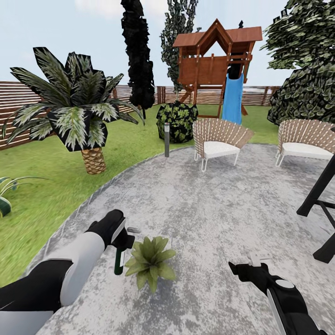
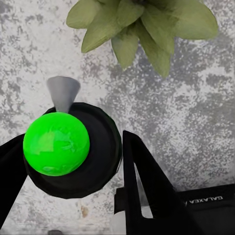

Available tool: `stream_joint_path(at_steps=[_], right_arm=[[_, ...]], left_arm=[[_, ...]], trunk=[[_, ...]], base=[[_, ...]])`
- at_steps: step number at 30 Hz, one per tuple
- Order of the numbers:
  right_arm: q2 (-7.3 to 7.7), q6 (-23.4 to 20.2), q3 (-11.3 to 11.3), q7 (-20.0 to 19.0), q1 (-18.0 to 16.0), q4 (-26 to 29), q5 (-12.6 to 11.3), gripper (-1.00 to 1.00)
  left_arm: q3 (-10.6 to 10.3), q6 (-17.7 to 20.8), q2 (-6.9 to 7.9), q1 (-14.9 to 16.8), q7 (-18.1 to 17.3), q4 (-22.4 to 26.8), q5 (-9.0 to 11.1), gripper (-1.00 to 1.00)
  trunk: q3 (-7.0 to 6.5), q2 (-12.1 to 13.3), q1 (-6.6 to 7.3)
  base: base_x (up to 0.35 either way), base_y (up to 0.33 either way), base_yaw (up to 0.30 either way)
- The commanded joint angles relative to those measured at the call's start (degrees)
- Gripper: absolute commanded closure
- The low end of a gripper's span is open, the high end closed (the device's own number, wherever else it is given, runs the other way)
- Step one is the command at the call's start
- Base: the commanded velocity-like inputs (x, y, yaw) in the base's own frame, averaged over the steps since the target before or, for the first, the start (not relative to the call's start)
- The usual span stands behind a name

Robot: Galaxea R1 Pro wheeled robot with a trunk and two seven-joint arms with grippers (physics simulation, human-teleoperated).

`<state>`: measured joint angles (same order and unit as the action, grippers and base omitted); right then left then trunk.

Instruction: Pick up the pesticide atomizer in the garden and spray insectifuge to fully cover both potted plants in the garden.

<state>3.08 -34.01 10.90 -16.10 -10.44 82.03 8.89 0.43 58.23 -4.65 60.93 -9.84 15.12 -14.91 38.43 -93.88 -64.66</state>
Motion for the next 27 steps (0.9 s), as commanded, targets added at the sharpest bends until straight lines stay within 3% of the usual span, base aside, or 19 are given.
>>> stream_joint_path(at_steps=[1,4,15,19,23,27], right_arm=[[-0.01,-0.24,0.08,-0.51,-0.04,0.11,0.6,-1.0],[-0.01,-0.24,0.08,-0.51,-0.05,0.13,0.6,-1.0],[0.08,-0.27,0.09,-0.51,-0.06,0.15,0.6,-1.0],[0.08,-0.27,0.09,-0.51,-0.06,0.14,0.6,-1.0],[0.05,-0.25,0.09,-0.51,-0.05,0.12,0.6,-1.0],[0.05,-0.26,0.09,-0.51,-0.05,0.09,0.6,-1.0]], left_arm=[[0.0,0.21,-0.01,-0.31,-0.53,0.08,-0.65,1.0],[-0.16,0.21,0.01,-0.77,-0.53,0.08,-0.65,1.0],[-5.89,0.18,-0.01,-1.0,-0.72,0.08,-0.68,1.0],[-8.1,0.14,-0.06,-1.35,-1.29,0.08,-0.66,1.0],[-12.74,0.13,-0.06,-3.39,-3.88,0.08,-0.71,1.0],[-14.18,0.13,-0.03,-3.74,-4.4,0.13,-0.71,1.0]], trunk=[[0.05,-0.03,0.0],[0.05,-0.03,0.0],[0.87,-0.03,0.0],[1.24,-0.03,0.0],[1.61,-0.03,0.0],[1.98,-0.03,0.0]], base=[[0.0,0.0,0.0],[0.0,0.0,0.0],[0.0,0.0,0.0],[0.0,0.0,0.0],[0.0,0.0,0.0],[0.0,0.0,0.0]])
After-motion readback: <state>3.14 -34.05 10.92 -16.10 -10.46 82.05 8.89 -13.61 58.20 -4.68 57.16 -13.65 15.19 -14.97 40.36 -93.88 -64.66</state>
